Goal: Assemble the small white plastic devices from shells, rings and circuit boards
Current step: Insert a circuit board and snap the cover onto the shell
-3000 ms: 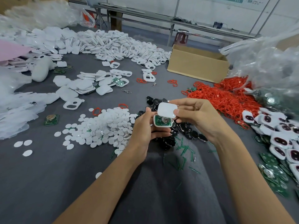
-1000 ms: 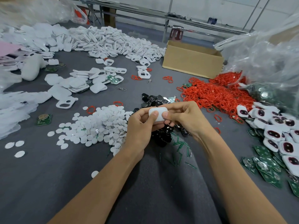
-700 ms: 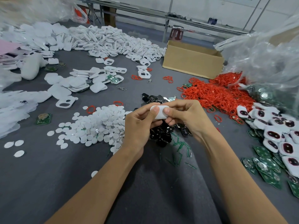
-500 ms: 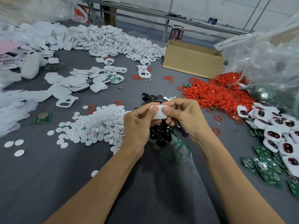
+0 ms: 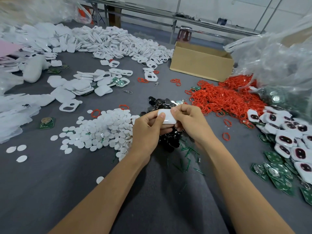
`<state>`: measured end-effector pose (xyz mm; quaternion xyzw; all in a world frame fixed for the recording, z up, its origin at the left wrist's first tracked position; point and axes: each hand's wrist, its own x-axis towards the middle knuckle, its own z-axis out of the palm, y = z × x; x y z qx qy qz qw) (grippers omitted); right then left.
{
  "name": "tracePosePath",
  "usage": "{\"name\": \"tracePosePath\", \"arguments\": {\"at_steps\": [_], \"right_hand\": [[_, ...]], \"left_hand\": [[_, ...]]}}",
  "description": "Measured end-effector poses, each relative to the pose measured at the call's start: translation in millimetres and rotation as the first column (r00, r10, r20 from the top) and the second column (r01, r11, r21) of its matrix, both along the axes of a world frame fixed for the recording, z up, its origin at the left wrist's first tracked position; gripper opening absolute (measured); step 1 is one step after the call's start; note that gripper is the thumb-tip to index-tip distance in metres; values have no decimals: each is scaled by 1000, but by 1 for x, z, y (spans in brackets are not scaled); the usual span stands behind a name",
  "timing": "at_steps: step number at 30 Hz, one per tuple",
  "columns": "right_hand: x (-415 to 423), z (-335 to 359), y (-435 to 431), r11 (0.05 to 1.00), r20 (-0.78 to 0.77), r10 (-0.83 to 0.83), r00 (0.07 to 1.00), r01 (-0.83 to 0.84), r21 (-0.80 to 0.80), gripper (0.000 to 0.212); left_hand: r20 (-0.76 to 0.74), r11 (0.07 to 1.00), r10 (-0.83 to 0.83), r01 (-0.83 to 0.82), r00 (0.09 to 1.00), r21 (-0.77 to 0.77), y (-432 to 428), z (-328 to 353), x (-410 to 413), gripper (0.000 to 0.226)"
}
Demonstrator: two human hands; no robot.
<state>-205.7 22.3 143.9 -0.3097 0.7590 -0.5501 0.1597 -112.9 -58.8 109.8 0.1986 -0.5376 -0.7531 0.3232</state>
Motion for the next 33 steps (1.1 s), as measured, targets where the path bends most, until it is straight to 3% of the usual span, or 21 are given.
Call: {"name": "tracePosePath", "arguments": {"at_steps": [4,8,13,16,19,22,27,30,33], "right_hand": [[-4,2,2,985,98,163,982,-167,33,12],[-5,4,3,976,83,162,983,-173,134,8],[-2,2,-1,992,-165,74,984,-55,115,14],[7,-1,-4,999,-418,-3,909,19,34,13],[8,-2,-2,995,-542,52,838,1,97,13],[4,4,1,993,-429,92,898,-49,111,24],[-1,8,3,998,-132,54,990,-50,37,22],[0,5,3,987,112,158,981,-162,23,27],[2,4,3,974,145,227,963,-228,-8,27]], "left_hand": [[112,992,7,7,994,-128,-2,-4,0,23],[169,980,30,4,985,-198,-1,-4,0,19],[95,977,56,-35,994,-208,-2,-4,0,13],[39,999,54,-54,998,-2,-4,-3,-2,17],[-32,982,4,2,999,190,-6,-2,-3,25],[-66,979,18,-4,998,205,-7,-1,-1,20],[-9,995,50,-49,999,88,-8,0,1,15],[-17,999,37,-36,999,38,-6,1,3,19],[-13,999,36,-36,999,29,-8,1,4,23]]}}
